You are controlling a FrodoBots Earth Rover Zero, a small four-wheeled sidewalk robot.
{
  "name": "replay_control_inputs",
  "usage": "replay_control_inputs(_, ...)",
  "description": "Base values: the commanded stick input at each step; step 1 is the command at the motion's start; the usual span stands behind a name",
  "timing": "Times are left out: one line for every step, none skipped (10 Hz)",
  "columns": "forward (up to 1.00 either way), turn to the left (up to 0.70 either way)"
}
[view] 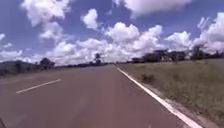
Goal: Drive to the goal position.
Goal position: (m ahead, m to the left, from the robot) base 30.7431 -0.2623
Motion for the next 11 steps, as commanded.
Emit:
replay_control_inputs(1.00,0.00)
replay_control_inputs(1.00,0.00)
replay_control_inputs(1.00,0.00)
replay_control_inputs(1.00,0.00)
replay_control_inputs(1.00,0.00)
replay_control_inputs(1.00,0.00)
replay_control_inputs(1.00,0.00)
replay_control_inputs(1.00,0.00)
replay_control_inputs(1.00,0.00)
replay_control_inputs(1.00,0.00)
replay_control_inputs(1.00,0.00)
